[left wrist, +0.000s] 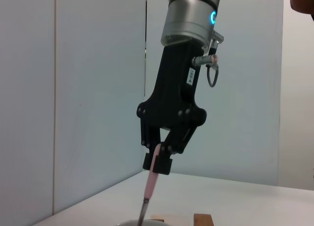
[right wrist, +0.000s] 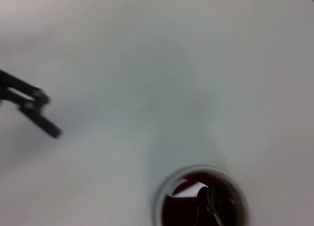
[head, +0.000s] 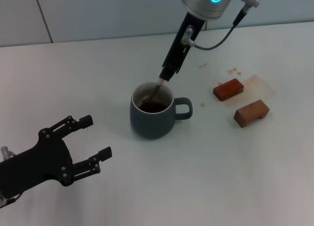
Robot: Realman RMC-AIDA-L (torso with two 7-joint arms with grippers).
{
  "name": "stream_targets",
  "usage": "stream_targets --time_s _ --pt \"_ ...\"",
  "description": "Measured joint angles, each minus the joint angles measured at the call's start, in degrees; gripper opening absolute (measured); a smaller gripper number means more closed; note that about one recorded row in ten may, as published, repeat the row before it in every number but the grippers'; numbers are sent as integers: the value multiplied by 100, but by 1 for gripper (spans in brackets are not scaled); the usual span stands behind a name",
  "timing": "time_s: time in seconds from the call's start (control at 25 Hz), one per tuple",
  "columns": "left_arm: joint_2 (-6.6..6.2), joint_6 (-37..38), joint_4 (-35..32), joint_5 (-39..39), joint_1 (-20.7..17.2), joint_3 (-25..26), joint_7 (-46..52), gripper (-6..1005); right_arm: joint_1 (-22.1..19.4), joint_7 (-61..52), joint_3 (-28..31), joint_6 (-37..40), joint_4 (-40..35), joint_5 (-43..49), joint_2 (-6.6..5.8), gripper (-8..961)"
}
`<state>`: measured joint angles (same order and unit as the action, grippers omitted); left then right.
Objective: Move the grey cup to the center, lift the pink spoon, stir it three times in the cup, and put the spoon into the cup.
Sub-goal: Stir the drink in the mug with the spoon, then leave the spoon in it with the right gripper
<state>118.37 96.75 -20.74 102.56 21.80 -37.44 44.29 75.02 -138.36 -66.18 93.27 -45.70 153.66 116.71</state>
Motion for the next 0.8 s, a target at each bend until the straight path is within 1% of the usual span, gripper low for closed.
stream_targets --time_s 0.08,0.16,0.32,0.4,0.48,0.56,0.68,0.72,0.76,0.8 --pt "-1 0 0 0 0 0 0 834 6 -53 -4 18 2 211 0 110" --pt "-6 0 0 0 -1 3 0 834 17 -26 -17 248 1 297 -1 110" --pt "-8 1 0 -3 -1 1 0 834 31 137 -1 450 6 39 11 111" --pt "-12 1 0 -12 5 5 4 834 31 180 23 359 4 -167 16 115" --pt "-14 1 0 -13 7 9 7 834 28 178 46 231 3 -188 13 119" --pt "-21 0 0 -14 14 19 16 834 28 85 61 83 85 37 -36 123" --pt "-25 0 0 -17 15 23 24 834 35 69 46 199 113 147 -44 130" --pt "-26 -1 0 -17 15 25 26 834 37 88 41 301 115 157 -39 132" --pt "-25 -3 0 -18 17 26 21 834 46 186 47 469 106 139 18 134" --pt "-25 -3 0 -18 17 26 21 834 46 186 47 469 106 139 18 136"
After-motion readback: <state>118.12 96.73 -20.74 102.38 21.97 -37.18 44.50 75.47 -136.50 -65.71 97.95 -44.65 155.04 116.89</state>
